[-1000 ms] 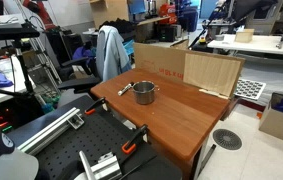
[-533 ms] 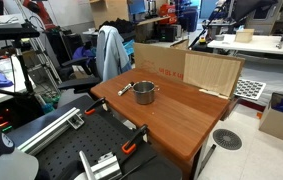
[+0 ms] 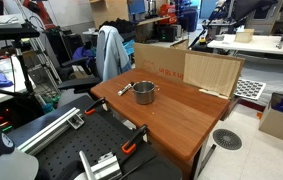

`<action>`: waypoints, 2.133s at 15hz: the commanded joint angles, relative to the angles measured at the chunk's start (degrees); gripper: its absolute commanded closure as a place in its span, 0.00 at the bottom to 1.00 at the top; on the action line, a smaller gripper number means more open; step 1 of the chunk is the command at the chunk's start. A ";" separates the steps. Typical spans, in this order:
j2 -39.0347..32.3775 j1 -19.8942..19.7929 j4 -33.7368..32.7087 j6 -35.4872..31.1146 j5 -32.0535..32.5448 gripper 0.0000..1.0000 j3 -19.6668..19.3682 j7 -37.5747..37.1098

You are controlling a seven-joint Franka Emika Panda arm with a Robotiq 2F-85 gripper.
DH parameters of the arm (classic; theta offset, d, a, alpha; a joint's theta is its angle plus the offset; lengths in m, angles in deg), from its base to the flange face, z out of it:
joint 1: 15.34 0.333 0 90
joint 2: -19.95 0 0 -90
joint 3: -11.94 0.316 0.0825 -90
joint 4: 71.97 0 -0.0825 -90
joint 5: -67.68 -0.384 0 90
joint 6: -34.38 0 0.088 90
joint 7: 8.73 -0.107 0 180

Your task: Put the marker in the pot

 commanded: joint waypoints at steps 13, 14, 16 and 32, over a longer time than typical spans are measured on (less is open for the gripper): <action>-20.38 1.14 6.51 -32.74 7.42 0.00 0.52 6.34; -21.95 1.16 6.41 -35.04 7.17 0.00 0.24 6.97; -25.46 1.17 5.77 -38.49 7.13 0.00 -0.28 7.91; -49.87 5.34 -6.92 -36.47 18.48 0.00 -6.14 2.15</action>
